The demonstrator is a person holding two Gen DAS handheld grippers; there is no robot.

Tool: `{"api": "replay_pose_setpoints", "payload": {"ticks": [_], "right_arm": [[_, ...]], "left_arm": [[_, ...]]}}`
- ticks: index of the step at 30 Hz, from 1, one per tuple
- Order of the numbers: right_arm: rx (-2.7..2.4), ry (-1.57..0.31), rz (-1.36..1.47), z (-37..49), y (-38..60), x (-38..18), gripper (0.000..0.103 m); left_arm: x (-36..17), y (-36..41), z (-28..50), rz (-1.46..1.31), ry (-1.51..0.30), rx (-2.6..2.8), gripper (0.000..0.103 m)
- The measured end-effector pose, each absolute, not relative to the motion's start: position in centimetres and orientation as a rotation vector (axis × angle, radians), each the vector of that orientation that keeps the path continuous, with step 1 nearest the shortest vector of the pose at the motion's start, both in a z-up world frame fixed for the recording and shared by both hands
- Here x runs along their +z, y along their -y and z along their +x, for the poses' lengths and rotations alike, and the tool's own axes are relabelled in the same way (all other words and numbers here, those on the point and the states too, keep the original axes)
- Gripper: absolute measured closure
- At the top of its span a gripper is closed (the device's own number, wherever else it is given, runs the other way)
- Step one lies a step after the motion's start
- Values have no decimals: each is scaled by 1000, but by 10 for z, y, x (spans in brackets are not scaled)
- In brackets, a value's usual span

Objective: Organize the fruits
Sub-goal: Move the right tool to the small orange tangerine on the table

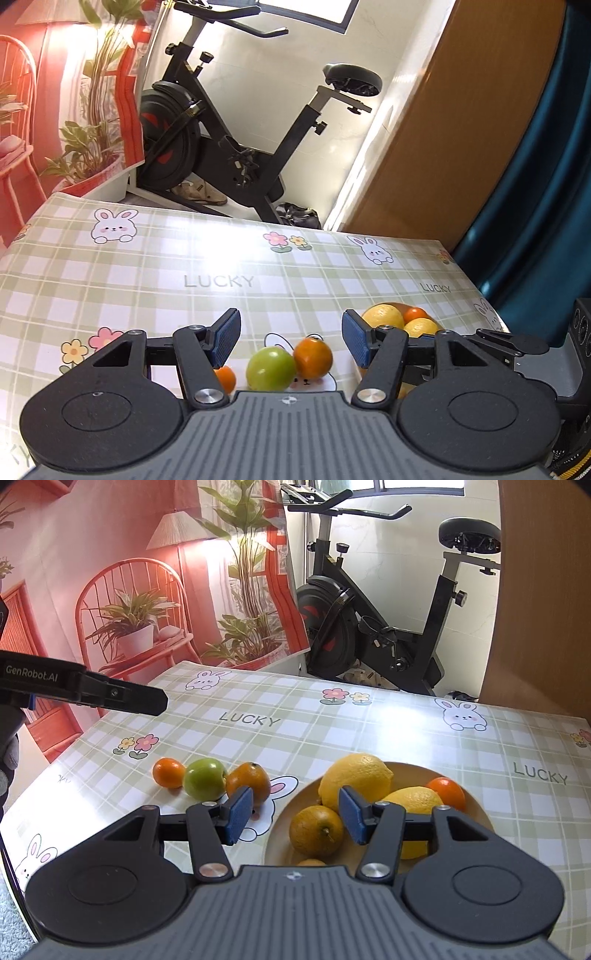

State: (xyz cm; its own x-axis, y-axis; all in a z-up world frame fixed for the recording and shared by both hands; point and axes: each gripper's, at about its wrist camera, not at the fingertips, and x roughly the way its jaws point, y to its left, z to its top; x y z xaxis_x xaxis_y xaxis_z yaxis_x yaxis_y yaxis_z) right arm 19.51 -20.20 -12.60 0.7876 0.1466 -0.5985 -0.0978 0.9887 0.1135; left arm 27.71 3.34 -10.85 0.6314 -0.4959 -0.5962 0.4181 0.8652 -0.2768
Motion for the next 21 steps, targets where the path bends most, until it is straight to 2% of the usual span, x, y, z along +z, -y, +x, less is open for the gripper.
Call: {"api": "replay_pose_setpoints", "payload": {"ticks": [6, 9, 21], "right_arm": [[196, -669, 60, 218, 173, -135, 48], [227, -681, 44, 227, 161, -139, 48], [310, -724, 8, 239, 126, -161, 56]], "left_arm": [[-118, -47, 281, -113, -735, -511, 42], [-127, -45, 285, -102, -757, -522, 49], [-158, -62, 301, -148, -838, -502, 50]]}}
